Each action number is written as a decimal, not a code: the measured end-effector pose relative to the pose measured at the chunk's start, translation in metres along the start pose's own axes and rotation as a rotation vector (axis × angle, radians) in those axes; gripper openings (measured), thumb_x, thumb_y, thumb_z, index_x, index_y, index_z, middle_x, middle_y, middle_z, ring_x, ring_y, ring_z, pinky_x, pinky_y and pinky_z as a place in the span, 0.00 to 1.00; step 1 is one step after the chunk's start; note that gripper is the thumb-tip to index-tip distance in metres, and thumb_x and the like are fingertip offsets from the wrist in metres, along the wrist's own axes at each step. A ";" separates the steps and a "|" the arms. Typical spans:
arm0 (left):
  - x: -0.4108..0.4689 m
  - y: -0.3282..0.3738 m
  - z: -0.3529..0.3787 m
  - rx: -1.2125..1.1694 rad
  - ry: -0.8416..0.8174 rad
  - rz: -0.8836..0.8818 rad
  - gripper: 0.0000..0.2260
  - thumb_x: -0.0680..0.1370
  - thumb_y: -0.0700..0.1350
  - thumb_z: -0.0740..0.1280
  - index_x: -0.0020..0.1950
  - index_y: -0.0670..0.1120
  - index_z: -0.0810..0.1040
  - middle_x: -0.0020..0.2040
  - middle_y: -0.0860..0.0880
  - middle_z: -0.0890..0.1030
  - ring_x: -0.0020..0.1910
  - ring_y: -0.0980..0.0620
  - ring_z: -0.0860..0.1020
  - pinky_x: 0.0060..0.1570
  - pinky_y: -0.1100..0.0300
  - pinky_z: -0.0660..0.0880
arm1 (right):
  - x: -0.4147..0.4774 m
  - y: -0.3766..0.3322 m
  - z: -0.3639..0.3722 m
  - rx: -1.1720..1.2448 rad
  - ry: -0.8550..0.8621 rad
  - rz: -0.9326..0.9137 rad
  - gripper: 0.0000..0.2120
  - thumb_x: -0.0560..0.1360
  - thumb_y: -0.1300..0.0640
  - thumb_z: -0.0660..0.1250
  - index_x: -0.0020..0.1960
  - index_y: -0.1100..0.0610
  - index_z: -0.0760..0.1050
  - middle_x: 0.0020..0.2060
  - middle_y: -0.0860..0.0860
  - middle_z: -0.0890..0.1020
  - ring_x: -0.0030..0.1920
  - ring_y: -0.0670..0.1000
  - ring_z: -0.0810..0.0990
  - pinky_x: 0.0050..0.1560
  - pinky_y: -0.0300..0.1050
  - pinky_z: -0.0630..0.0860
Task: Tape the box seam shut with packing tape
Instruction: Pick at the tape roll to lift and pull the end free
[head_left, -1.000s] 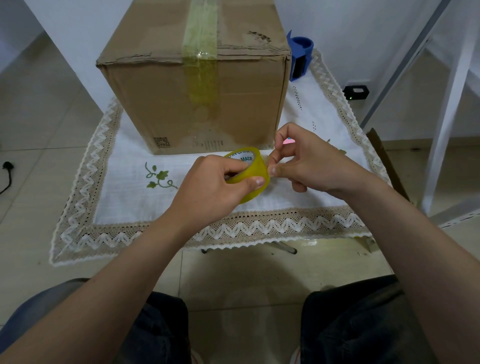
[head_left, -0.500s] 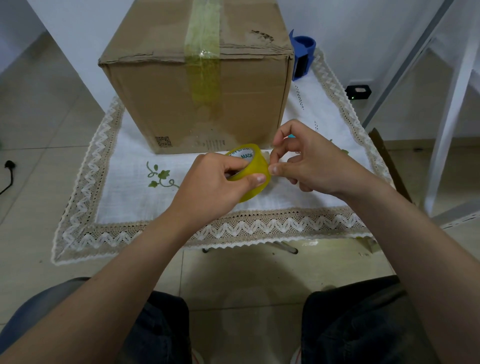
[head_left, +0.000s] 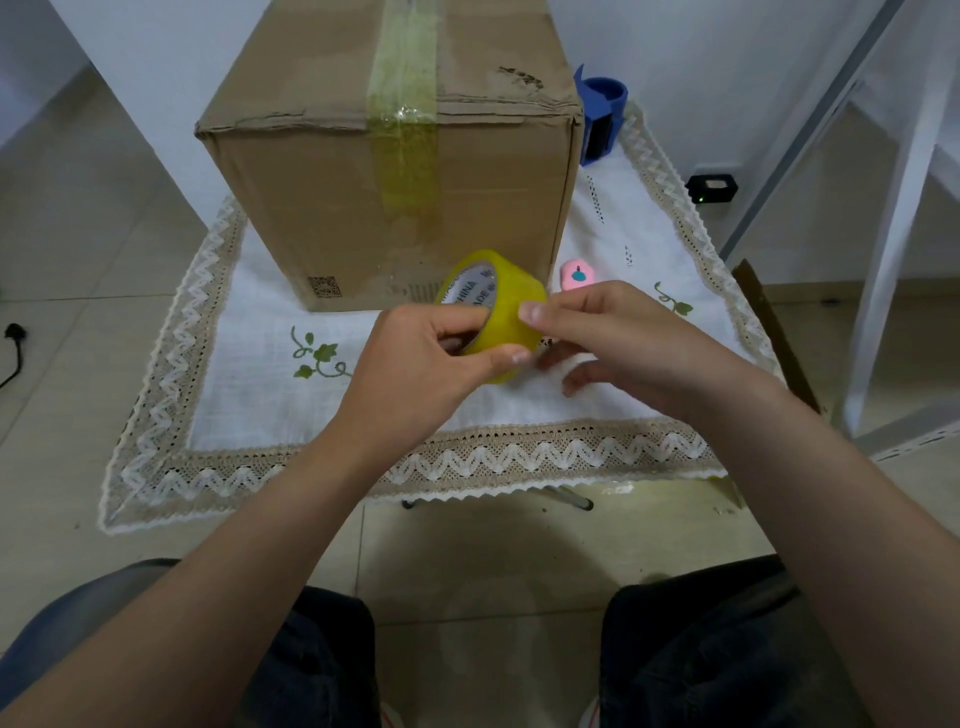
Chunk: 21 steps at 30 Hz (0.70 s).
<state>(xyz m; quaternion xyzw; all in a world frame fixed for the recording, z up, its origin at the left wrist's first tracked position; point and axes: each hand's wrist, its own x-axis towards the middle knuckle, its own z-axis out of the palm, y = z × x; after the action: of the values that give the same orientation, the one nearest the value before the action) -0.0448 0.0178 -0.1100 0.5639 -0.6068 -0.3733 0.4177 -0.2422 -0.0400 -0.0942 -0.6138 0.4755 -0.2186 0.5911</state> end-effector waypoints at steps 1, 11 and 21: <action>-0.001 0.003 -0.001 -0.002 -0.029 -0.014 0.07 0.75 0.45 0.80 0.52 0.48 0.90 0.46 0.41 0.89 0.49 0.40 0.88 0.57 0.40 0.83 | 0.000 -0.001 0.004 0.023 0.004 -0.059 0.09 0.81 0.52 0.70 0.50 0.56 0.86 0.44 0.52 0.86 0.46 0.50 0.82 0.45 0.49 0.78; 0.008 0.003 -0.004 -0.011 0.234 0.074 0.05 0.80 0.45 0.74 0.55 0.51 0.81 0.57 0.54 0.85 0.56 0.64 0.82 0.51 0.67 0.80 | -0.001 0.002 0.025 -0.352 0.133 -0.366 0.06 0.82 0.49 0.65 0.56 0.51 0.74 0.38 0.44 0.88 0.45 0.46 0.87 0.64 0.64 0.74; 0.012 -0.007 0.003 -0.074 0.209 0.003 0.06 0.78 0.44 0.77 0.50 0.56 0.85 0.56 0.57 0.87 0.59 0.55 0.84 0.64 0.46 0.80 | 0.004 0.010 0.028 -0.574 0.169 -0.407 0.09 0.81 0.47 0.63 0.55 0.52 0.70 0.39 0.42 0.87 0.45 0.54 0.84 0.61 0.63 0.75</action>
<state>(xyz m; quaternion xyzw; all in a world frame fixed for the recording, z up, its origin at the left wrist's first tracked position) -0.0450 0.0051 -0.1170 0.5830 -0.5466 -0.3340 0.4998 -0.2207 -0.0274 -0.1100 -0.8167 0.4328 -0.2392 0.2975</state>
